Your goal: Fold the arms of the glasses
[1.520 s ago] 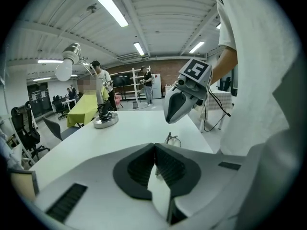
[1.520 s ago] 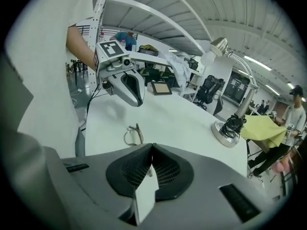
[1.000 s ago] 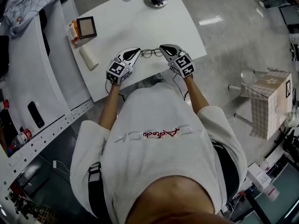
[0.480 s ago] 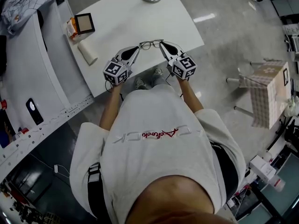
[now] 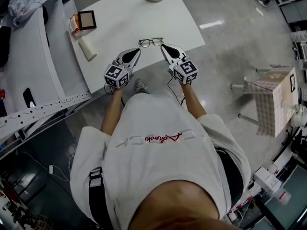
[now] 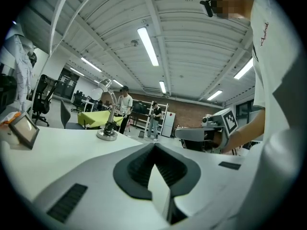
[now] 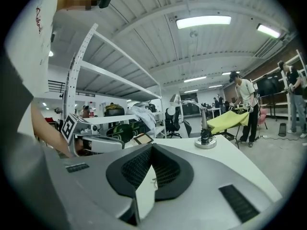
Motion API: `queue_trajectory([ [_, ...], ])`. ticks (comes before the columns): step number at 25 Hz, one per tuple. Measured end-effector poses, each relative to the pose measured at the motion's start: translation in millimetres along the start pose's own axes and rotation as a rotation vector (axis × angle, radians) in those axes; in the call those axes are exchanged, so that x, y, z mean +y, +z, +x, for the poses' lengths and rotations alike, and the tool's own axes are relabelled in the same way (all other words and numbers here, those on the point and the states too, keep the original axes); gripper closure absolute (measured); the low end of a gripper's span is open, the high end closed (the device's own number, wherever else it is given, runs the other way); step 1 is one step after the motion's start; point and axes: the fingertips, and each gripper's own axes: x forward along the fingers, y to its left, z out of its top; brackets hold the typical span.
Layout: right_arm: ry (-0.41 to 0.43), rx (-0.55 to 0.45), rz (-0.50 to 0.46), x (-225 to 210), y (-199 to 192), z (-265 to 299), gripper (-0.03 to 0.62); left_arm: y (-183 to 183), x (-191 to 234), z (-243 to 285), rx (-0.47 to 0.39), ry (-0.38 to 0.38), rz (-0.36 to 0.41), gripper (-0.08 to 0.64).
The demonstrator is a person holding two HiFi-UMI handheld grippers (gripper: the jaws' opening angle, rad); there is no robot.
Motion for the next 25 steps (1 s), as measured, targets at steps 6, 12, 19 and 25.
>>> queue_trajectory([
  [6, 0.038, 0.024, -0.073, 19.3, -8.1, -39.8, 0.571, -9.0, -47.2, -4.2, 0.004, 0.030, 0.010, 0.529],
  [12, 0.062, 0.032, -0.074, 37.4, -23.4, -82.7, 0.571, -33.2, -95.7, -15.7, 0.025, 0.068, 0.024, 0.531],
  [19, 0.079, 0.017, -0.065, 61.1, -34.9, -131.2, 0.572, -51.3, -144.6, -37.4, 0.023, 0.094, 0.034, 0.531],
  [25, 0.079, 0.015, -0.065, 82.9, -47.5, -168.9, 0.572, -63.3, -183.0, -54.1, 0.020, 0.100, 0.057, 0.531],
])
